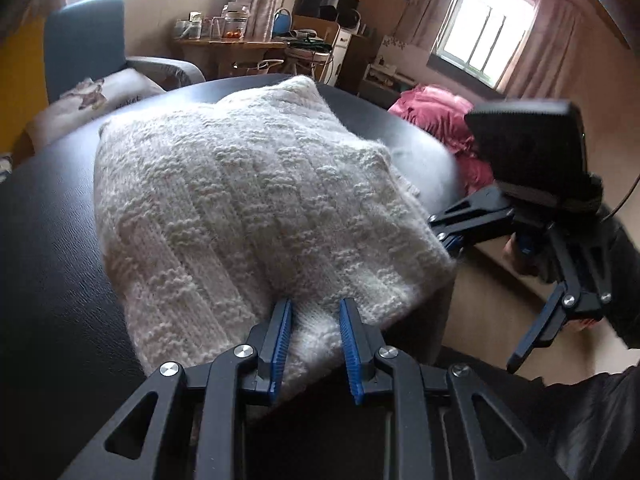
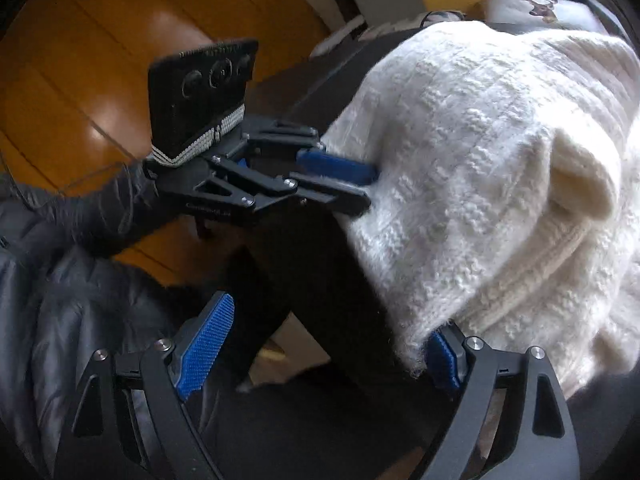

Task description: Fold clothes

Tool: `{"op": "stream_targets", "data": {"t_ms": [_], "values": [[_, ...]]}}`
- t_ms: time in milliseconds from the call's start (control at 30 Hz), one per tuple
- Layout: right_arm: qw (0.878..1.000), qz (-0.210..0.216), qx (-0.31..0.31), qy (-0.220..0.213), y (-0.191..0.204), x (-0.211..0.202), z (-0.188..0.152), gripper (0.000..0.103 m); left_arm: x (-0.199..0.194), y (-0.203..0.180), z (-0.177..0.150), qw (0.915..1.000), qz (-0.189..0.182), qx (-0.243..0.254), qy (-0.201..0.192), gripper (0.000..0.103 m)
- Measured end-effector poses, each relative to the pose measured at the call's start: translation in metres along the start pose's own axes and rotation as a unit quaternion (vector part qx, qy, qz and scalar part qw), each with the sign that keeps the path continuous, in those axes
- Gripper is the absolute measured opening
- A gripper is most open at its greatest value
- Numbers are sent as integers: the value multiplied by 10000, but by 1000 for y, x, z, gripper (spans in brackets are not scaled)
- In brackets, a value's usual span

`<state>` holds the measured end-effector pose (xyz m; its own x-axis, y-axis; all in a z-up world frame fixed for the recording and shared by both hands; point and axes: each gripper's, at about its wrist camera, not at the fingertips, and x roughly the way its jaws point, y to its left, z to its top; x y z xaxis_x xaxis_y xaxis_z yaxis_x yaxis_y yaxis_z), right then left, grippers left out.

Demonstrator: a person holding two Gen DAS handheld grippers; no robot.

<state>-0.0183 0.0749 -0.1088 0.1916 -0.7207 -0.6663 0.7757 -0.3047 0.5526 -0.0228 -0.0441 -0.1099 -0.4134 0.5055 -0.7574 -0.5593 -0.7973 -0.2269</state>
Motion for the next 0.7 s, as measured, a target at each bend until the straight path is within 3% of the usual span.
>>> {"op": "stream_targets", "data": {"t_ms": [67, 167, 300, 400, 500, 600, 700], "values": [[9998, -167, 7, 99, -1, 0, 1, 87, 2, -4, 5, 9999, 123, 38, 56, 25], [9987, -456, 12, 245, 4, -3, 3, 87, -15, 5, 13, 9993, 171, -299, -169, 25], [9881, -1414, -413, 444, 24, -25, 9, 87, -38, 19, 23, 9958, 308, -722, -471, 24], [9769, -1813, -1128, 103, 48, -45, 24, 87, -39, 22, 25, 9949, 673, -633, -393, 24], [9660, -1850, -1803, -22, 56, -44, 42, 87, -20, 7, 15, 9961, 845, -268, -38, 23], [9756, -1464, -1516, 610, 16, -21, 40, 87, -7, -6, 0, 9946, 1034, 72, 14, 23], [9796, -1337, -1038, 1086, -29, -3, 22, 87, -7, 2, -5, 9963, 825, -195, -110, 23]]}}
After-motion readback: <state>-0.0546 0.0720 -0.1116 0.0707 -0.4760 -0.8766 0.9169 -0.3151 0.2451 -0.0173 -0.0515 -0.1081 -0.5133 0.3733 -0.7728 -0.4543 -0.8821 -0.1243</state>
